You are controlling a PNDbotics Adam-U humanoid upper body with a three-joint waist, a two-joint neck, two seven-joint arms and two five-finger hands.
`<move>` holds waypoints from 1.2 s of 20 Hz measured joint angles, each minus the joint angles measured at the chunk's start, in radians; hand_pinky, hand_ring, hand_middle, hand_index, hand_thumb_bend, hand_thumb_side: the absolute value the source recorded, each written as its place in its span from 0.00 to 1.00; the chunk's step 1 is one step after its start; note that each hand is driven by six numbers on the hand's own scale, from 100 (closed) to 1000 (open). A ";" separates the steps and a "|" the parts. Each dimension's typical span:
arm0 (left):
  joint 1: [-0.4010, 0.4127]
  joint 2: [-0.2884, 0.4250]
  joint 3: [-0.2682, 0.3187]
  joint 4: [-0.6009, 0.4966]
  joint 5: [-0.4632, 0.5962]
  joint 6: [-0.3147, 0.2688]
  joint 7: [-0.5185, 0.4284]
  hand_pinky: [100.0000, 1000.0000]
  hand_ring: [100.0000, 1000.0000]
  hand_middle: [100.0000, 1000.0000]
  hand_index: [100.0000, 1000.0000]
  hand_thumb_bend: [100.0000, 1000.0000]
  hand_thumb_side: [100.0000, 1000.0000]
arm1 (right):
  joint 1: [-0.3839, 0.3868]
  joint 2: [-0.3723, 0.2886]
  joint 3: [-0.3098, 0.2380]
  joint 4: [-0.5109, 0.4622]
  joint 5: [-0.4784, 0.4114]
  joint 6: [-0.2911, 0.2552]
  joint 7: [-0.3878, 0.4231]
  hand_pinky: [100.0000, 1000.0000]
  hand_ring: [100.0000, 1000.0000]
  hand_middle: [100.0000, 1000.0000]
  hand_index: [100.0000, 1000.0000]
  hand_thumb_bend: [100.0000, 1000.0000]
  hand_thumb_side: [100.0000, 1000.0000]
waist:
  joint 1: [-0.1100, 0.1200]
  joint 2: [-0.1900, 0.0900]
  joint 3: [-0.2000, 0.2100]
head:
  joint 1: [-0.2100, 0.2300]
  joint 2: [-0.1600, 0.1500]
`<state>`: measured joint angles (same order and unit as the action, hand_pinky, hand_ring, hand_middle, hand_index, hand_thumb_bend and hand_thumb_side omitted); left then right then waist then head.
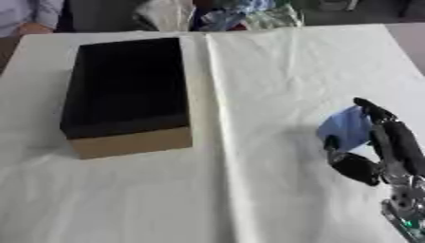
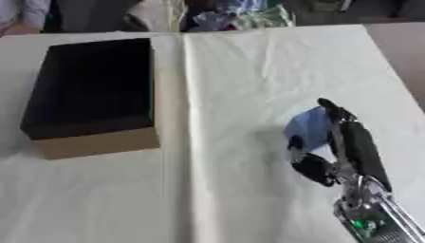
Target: Pick up objects on the table and place them in the box.
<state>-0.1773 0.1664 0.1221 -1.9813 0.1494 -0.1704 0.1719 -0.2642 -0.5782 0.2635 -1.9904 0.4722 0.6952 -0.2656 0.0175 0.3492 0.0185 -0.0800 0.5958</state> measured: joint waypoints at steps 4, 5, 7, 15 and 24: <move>0.000 0.000 0.000 0.000 0.000 0.000 0.000 1.00 0.66 0.65 0.85 0.00 0.60 | -0.059 -0.039 0.005 0.000 0.000 -0.010 0.014 0.55 0.58 0.62 0.90 0.00 0.00 | -0.005 -0.010 0.001 | -0.001 0.004; 0.000 0.001 0.000 0.000 0.000 0.000 0.000 1.00 0.66 0.65 0.85 0.00 0.59 | -0.078 -0.052 0.009 0.000 -0.001 -0.014 0.024 0.56 0.58 0.62 0.90 0.00 0.00 | -0.008 -0.012 0.003 | -0.002 0.008; 0.000 0.001 -0.001 0.000 0.002 0.001 -0.001 1.00 0.66 0.65 0.85 0.00 0.59 | -0.122 -0.079 0.017 0.000 -0.010 -0.025 0.048 0.55 0.58 0.62 0.88 0.00 0.00 | -0.011 -0.019 0.009 | -0.007 0.015; 0.002 0.010 -0.006 0.000 0.010 0.003 -0.004 1.00 0.66 0.65 0.85 0.00 0.58 | -0.451 -0.119 0.071 0.000 -0.073 0.014 0.287 0.56 0.58 0.62 0.85 0.00 0.00 | -0.016 -0.042 0.026 | -0.034 0.037; 0.011 0.010 -0.007 0.000 0.016 0.003 -0.004 1.00 0.66 0.65 0.85 0.00 0.58 | -0.697 -0.023 0.107 0.000 -0.007 0.099 0.549 0.57 0.58 0.61 0.83 0.00 0.00 | -0.018 -0.053 0.051 | -0.078 0.057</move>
<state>-0.1664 0.1766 0.1151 -1.9813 0.1657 -0.1677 0.1681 -0.9610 -0.6009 0.3705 -1.9904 0.4651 0.7944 0.2833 -0.0008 0.2957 0.0696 -0.1579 0.6531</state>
